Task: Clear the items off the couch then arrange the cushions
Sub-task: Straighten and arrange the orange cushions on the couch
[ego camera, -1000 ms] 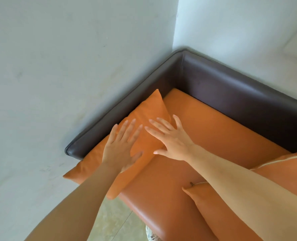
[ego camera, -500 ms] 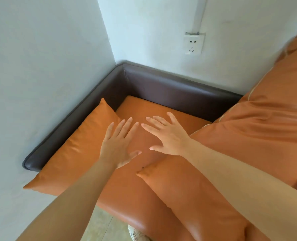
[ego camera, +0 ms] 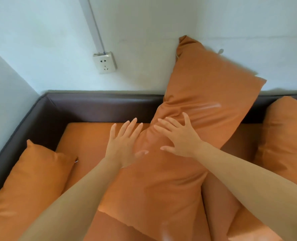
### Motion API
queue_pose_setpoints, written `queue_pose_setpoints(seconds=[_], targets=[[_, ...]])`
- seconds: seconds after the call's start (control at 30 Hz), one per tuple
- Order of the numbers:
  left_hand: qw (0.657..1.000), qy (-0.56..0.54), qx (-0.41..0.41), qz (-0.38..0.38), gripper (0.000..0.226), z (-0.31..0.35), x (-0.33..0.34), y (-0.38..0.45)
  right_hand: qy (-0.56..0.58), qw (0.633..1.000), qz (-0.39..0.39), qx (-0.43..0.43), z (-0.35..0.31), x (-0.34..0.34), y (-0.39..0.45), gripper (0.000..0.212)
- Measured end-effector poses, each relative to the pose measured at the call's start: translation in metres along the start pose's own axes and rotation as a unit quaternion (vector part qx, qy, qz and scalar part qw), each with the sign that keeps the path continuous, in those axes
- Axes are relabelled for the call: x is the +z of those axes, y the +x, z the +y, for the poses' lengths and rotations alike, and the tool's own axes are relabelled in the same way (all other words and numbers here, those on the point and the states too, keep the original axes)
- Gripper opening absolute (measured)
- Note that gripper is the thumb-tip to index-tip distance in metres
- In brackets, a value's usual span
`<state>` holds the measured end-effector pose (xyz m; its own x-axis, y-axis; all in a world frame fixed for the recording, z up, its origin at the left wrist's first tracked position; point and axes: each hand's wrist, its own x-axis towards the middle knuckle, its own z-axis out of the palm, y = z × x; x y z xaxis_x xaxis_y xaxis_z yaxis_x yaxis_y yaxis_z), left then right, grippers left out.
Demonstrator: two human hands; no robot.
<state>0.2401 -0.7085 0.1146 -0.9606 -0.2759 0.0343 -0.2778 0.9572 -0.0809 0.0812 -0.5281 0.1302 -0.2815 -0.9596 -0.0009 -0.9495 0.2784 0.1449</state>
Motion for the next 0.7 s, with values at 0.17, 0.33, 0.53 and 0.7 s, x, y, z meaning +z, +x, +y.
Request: queue_pose_setpoints(seconds=[0.17,0.33,0.53,0.7], targets=[[0.997,-0.029,0.071,-0.013,0.097,0.034,-0.007,0.058,-0.022,0.996,-0.038,0.075,0.046,-0.001,-0.025,0.076],[0.982,-0.005,0.188,0.015,0.099,0.058,-0.011,0.106,-0.047,0.991,-0.047,0.12,0.081,0.005,-0.042,0.073],[0.957,0.048,0.278,0.071,0.085,0.091,-0.034,0.179,-0.039,0.99,0.035,0.132,0.114,0.019,-0.065,0.071],[0.942,0.078,0.308,0.109,0.087,0.144,-0.06,0.236,-0.016,0.979,0.058,0.193,0.137,0.028,-0.096,0.071]])
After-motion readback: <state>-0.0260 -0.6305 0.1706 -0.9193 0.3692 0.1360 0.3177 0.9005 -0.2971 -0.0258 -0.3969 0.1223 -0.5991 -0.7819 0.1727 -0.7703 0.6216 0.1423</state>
